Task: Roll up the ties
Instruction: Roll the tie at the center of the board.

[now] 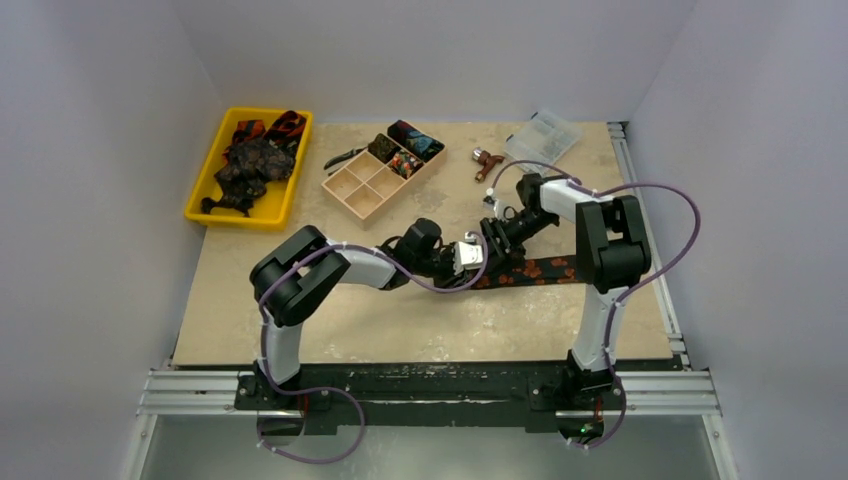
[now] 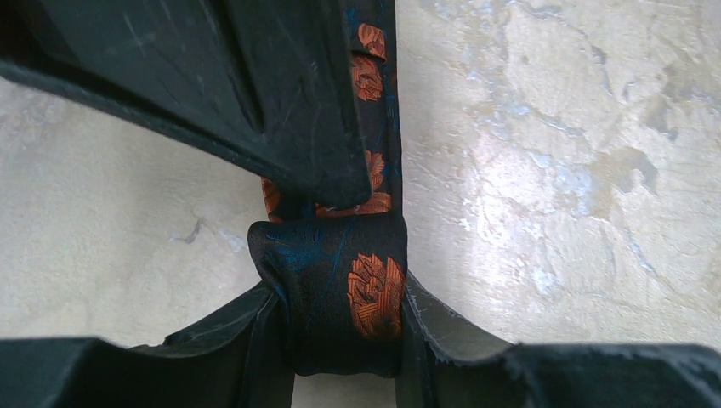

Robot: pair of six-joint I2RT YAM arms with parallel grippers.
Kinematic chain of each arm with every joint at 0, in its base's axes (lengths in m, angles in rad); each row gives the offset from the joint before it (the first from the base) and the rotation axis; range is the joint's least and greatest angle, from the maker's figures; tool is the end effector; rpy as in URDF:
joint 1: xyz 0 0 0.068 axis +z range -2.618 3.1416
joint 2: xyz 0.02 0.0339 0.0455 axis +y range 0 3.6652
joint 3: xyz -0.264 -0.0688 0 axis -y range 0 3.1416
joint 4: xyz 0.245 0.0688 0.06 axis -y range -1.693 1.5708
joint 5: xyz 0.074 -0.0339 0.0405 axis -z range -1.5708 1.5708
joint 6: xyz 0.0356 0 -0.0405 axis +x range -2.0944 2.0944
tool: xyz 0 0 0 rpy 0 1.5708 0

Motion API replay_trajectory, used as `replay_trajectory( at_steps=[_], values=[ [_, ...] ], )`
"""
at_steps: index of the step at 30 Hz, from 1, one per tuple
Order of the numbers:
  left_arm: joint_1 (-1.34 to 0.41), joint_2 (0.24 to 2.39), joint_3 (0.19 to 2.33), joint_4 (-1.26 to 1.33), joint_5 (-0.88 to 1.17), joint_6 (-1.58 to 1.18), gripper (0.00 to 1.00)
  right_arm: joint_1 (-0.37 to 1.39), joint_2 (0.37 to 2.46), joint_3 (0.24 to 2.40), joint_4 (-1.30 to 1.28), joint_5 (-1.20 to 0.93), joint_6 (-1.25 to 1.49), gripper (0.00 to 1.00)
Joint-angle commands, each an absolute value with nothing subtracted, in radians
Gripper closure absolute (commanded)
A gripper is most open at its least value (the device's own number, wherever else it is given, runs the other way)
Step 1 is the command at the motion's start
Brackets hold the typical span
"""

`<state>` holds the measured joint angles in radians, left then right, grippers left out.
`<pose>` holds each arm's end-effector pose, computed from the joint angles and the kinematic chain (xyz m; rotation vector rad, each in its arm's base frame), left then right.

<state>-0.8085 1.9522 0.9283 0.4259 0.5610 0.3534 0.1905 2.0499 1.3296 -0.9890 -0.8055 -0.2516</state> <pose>0.2508 -0.2901 0.1218 1.4651 1.6301 -0.8666 0.3406 0.0918 0.1336 0.5317 -2.7423 -1.1949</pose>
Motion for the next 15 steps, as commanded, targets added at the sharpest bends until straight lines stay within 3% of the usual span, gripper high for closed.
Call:
replay_trajectory(
  at_steps=[1,10,12,15],
  values=[
    [-0.808,1.989,0.973,0.169,0.428,0.343,0.84,0.188,1.957,1.302,-0.914,-0.874,-0.254,0.4],
    [-0.821,2.001,1.023,0.085,0.418,0.405,0.82,0.228,1.99,1.319,-0.79,-0.902,-0.121,0.48],
    [-0.823,2.005,1.034,0.066,0.424,0.407,0.81,0.231,2.012,1.328,-0.778,-0.89,-0.119,0.56],
    [-0.822,2.006,1.044,0.048,0.423,0.409,0.79,0.231,2.035,1.338,-0.806,-0.878,-0.158,0.83]
  ],
)
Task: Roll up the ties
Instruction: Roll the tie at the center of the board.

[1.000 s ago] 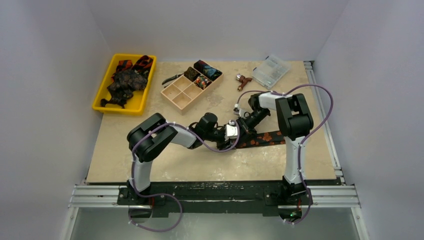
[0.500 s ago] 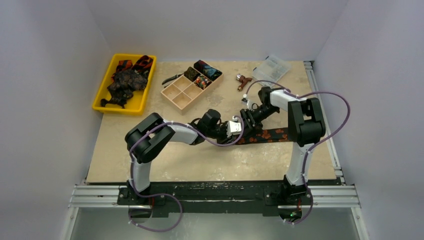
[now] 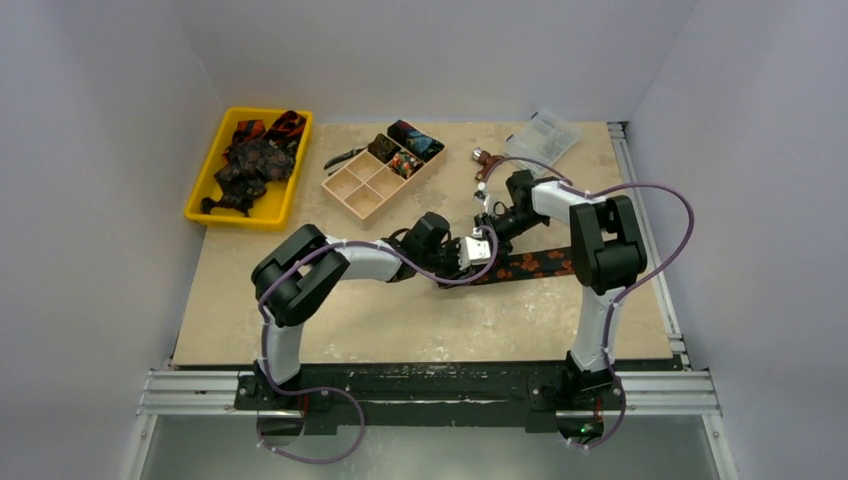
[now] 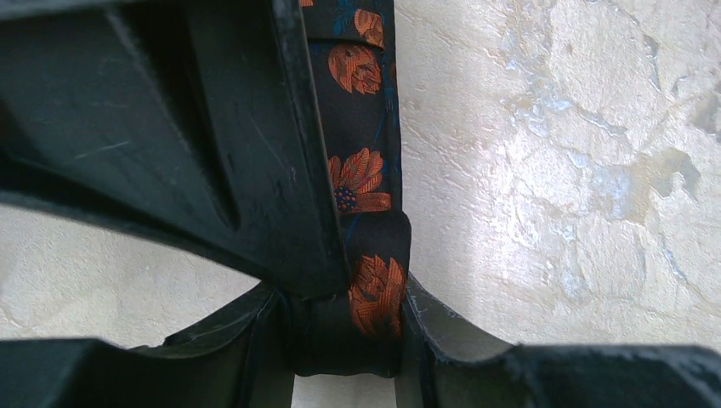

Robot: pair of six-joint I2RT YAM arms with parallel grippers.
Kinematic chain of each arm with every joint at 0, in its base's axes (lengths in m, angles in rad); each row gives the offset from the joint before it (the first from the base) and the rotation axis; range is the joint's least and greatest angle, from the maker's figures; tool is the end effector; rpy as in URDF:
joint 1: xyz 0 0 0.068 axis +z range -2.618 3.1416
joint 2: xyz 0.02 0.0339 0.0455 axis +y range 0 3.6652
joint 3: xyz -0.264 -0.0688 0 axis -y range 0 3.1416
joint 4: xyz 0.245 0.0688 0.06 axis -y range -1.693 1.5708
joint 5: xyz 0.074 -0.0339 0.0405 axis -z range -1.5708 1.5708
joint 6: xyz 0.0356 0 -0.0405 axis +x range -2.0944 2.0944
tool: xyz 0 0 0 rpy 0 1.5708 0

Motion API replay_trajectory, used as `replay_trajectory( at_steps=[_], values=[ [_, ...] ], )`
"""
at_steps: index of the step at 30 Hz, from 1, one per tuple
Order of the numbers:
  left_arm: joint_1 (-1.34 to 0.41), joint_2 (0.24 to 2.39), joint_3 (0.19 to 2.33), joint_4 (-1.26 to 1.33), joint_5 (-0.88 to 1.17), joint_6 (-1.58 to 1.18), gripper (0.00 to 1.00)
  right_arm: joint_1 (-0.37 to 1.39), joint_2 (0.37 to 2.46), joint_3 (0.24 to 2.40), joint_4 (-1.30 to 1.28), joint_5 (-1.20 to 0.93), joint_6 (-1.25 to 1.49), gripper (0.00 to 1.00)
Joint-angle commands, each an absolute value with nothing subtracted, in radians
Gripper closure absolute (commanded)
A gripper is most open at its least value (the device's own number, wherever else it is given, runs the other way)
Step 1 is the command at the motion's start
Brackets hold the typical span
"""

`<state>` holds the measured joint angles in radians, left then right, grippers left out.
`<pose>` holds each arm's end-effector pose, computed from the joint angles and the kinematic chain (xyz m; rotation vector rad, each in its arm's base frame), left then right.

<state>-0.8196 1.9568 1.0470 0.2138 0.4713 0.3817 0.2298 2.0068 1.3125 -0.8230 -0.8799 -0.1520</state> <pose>0.2600 -0.3021 0.1337 1.4964 1.7324 -0.7642 0.3475 0.1095 0.1456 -0.5715 2.7696 1.3330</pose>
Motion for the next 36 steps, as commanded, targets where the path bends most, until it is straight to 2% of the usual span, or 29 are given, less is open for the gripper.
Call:
replay_trajectory(
  at_steps=[1,2,4,7,8,11,18,24,28,30,33,36],
  values=[
    [-0.821,2.005,1.048,0.044,0.423,0.403,0.77,0.232,2.037,1.334,-0.817,-0.874,-0.174,0.92],
    [-0.82,2.005,1.053,0.038,0.423,0.394,0.75,0.23,2.04,1.33,-0.829,-0.862,-0.197,0.99],
    [-0.814,2.006,1.064,0.031,0.443,0.375,0.67,0.223,2.043,1.319,-0.841,-0.822,-0.231,1.0],
    [-0.806,1.977,1.024,0.121,0.51,0.345,0.46,0.207,2.045,1.296,-0.812,-0.742,-0.258,1.0],
    [-0.806,1.964,1.001,0.171,0.534,0.331,0.42,0.204,2.049,1.294,-0.798,-0.699,-0.269,1.0],
    [-0.806,1.944,0.963,0.315,0.597,0.286,0.35,0.204,2.06,1.29,-0.76,-0.631,-0.293,1.0],
    [-0.805,2.004,1.021,0.487,0.573,0.15,0.33,0.204,2.054,1.287,-0.712,-0.531,-0.304,1.0],
    [-0.814,2.086,1.069,0.551,0.568,0.087,0.34,0.205,2.018,1.241,-0.688,-0.499,-0.308,1.0],
    [-0.821,2.11,1.087,0.558,0.568,0.069,0.39,0.211,1.996,1.224,-0.671,-0.51,-0.305,1.0],
    [-0.822,2.107,1.085,0.539,0.557,0.077,0.48,0.213,1.99,1.22,-0.663,-0.526,-0.299,1.0],
    [-0.824,2.083,1.041,0.505,0.515,0.128,0.66,0.215,1.991,1.237,-0.676,-0.563,-0.3,1.0],
    [-0.822,2.038,0.965,0.487,0.489,0.215,0.76,0.214,1.99,1.28,-0.714,-0.612,-0.293,1.0]
  ],
)
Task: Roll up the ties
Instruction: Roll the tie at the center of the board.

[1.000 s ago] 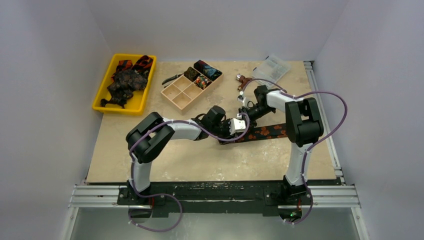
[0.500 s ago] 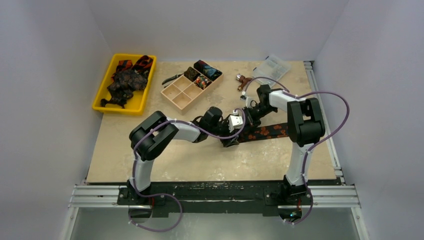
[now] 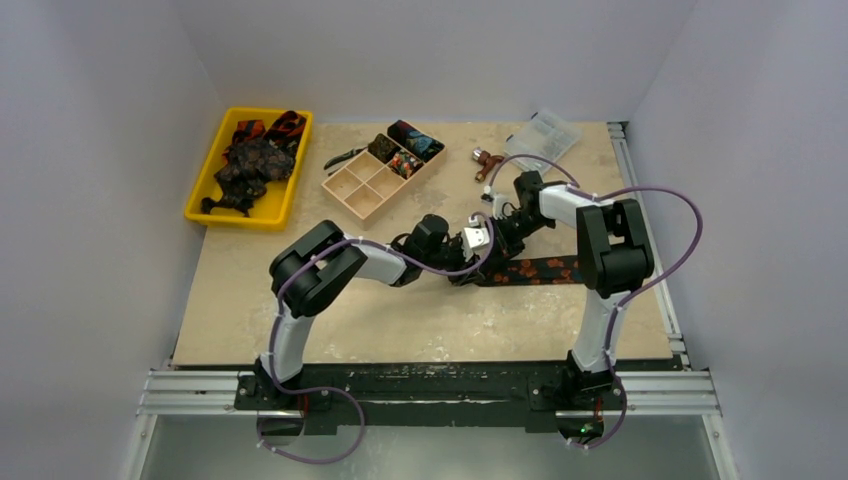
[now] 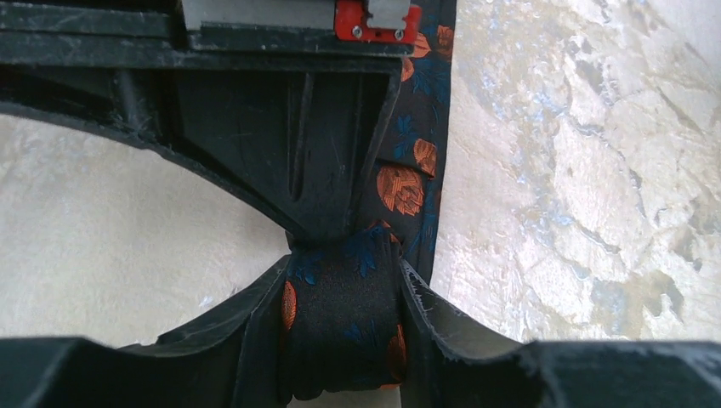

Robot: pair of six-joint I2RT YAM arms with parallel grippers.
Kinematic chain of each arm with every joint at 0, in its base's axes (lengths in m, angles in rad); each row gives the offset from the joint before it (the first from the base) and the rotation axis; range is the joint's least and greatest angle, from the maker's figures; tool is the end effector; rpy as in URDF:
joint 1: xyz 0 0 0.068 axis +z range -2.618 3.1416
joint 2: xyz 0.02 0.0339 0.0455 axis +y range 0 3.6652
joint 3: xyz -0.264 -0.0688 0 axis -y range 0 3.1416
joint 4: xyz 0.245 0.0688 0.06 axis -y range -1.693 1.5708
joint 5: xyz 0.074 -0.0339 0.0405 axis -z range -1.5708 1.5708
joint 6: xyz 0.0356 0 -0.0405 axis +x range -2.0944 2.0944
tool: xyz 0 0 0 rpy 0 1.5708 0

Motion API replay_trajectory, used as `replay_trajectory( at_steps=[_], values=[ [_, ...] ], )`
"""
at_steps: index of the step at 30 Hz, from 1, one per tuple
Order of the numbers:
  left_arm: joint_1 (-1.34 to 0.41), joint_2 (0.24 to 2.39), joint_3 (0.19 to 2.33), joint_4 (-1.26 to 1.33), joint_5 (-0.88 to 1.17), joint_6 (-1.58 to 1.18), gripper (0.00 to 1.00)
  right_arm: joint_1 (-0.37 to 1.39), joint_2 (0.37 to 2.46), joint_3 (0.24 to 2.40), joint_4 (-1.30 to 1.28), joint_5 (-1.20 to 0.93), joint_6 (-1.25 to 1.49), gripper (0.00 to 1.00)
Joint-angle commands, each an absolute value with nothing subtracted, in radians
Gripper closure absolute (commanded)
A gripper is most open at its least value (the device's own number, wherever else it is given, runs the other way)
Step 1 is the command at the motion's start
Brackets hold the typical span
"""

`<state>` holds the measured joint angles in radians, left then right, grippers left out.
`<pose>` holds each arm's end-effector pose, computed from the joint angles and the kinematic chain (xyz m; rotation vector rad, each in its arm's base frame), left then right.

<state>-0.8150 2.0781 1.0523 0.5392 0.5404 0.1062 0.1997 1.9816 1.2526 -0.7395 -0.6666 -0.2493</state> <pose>0.2740 -0.3175 0.1170 1.2479 1.7264 -0.9850 0.3470 0.0927 0.1356 -0.6868 2.7797 0.9872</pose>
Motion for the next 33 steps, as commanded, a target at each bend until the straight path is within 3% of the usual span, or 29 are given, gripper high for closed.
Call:
replay_trajectory(
  at_steps=[1,4,6,13,22,33],
  values=[
    [-0.822,2.027,0.942,0.482,0.489,0.241,0.78,0.209,1.991,1.301,-0.741,-0.622,-0.292,0.92],
    [-0.822,2.006,0.903,0.466,0.475,0.281,0.83,0.165,1.974,1.349,-0.823,-0.651,-0.277,0.67],
    [-0.822,2.004,0.901,0.448,0.466,0.287,0.86,0.126,1.954,1.364,-0.87,-0.681,-0.263,0.63],
    [-0.822,2.025,0.944,0.398,0.448,0.313,0.87,0.106,1.919,1.277,-0.944,-0.8,-0.245,0.91],
    [-0.816,1.981,1.032,0.279,0.503,0.316,0.86,0.115,2.027,1.224,-0.81,-0.689,-0.222,0.92],
    [-0.817,1.86,1.105,0.117,0.629,0.37,0.75,0.116,2.087,1.221,-0.774,-0.565,-0.209,0.92]
  ],
)
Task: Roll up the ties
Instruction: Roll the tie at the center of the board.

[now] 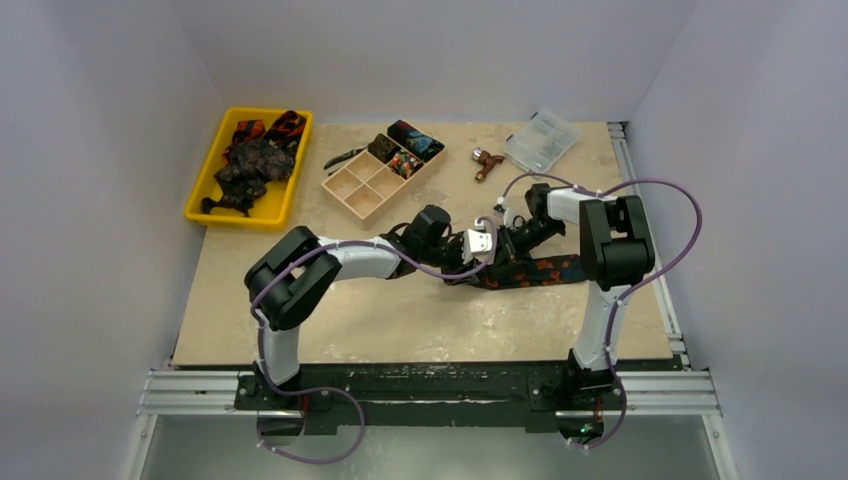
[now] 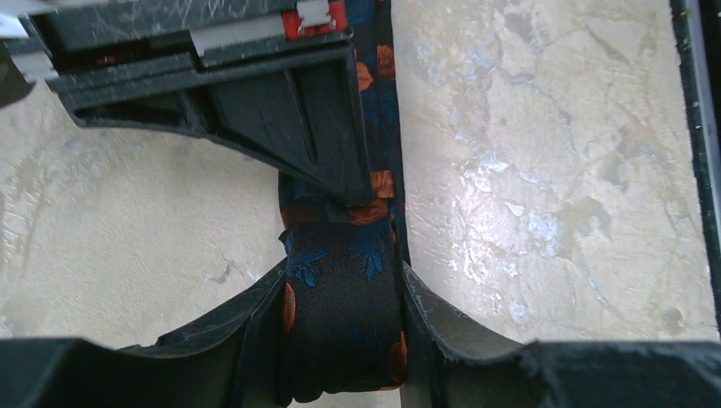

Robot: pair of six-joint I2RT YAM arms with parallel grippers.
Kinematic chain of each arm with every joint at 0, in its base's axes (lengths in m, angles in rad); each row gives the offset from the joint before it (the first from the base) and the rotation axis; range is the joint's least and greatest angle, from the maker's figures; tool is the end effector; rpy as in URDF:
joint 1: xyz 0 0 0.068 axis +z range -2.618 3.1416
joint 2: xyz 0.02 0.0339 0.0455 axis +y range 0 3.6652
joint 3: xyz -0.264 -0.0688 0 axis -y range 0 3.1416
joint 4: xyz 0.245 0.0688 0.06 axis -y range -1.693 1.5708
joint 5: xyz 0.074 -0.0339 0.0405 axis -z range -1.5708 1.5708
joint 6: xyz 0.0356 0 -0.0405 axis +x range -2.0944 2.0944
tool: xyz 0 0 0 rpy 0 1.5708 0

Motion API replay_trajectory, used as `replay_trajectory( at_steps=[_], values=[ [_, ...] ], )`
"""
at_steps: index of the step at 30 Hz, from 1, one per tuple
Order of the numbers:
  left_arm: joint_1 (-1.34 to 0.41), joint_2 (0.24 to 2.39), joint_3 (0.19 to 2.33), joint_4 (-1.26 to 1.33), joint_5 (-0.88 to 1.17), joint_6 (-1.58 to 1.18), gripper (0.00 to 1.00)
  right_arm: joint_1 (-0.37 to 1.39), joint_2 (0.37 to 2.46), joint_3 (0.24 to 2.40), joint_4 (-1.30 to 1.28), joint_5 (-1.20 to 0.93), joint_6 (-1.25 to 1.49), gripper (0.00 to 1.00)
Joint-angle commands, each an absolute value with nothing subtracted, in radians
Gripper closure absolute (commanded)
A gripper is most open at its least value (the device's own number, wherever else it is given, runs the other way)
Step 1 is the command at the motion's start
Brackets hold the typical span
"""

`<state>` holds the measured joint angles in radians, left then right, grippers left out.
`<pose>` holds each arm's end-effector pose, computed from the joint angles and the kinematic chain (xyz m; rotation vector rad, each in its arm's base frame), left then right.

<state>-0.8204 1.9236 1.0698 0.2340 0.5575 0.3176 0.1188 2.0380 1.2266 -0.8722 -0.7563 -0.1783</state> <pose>0.2605 -0.3071 0.1555 1.4570 1.6770 -0.8907 0.3346 0.0645 0.1136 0.3574 -2.8187 -1.1327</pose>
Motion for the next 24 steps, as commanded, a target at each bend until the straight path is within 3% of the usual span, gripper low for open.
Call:
replay_trajectory(
  at_steps=[1,12,20,24],
  values=[
    [-0.819,1.862,1.101,0.106,0.628,0.384,0.75,0.116,2.088,1.222,-0.775,-0.565,-0.209,0.92],
    [-0.821,1.96,1.094,-0.171,0.46,0.55,0.74,0.115,2.062,1.232,-0.785,-0.631,-0.202,0.85],
    [-0.821,2.006,1.117,-0.225,0.431,0.572,0.69,0.116,1.951,1.278,-0.84,-0.903,-0.197,0.41],
    [-0.821,2.011,1.13,-0.235,0.432,0.565,0.69,0.149,1.929,1.292,-0.852,-0.975,-0.17,0.38]
  ],
)
